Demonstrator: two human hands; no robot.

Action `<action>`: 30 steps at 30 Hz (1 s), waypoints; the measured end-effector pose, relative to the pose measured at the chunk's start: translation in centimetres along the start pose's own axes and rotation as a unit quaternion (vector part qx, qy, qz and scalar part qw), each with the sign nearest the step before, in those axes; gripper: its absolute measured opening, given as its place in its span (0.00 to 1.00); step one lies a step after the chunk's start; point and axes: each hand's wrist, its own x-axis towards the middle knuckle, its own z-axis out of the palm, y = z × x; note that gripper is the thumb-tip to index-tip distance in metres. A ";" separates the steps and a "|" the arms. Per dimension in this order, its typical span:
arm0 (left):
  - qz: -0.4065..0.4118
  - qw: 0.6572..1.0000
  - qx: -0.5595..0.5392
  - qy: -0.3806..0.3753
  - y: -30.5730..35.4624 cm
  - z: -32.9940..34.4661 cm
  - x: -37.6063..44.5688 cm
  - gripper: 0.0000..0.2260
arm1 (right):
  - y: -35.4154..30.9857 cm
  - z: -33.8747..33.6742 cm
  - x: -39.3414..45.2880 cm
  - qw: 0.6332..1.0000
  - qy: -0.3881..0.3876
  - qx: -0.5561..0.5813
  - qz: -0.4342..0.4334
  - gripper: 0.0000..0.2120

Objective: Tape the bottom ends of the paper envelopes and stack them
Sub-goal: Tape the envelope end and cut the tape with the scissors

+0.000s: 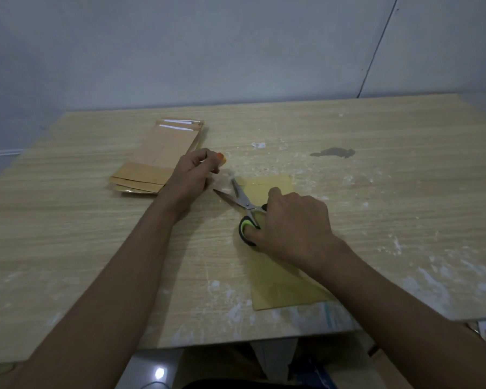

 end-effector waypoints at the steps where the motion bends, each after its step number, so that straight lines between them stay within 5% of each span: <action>1: -0.001 1.000 0.001 0.000 -0.1 0.0 0.1 0.12 | 0.0 0.2 0.0 1.000 0.009 0.001 -0.002 0.25; 15: 0.082 0.992 0.006 0.094 -1.0 0.1 0.9 0.04 | 2.5 -0.8 2.0 0.992 0.091 0.055 0.061 0.20; 22: 0.121 0.982 0.118 0.081 -1.7 0.7 0.6 0.03 | 6.5 0.8 7.8 0.969 0.123 0.177 0.120 0.22; 30: 0.111 0.985 0.109 0.081 -2.0 1.1 2.4 0.08 | 7.7 0.9 12.2 0.968 0.148 0.184 0.085 0.08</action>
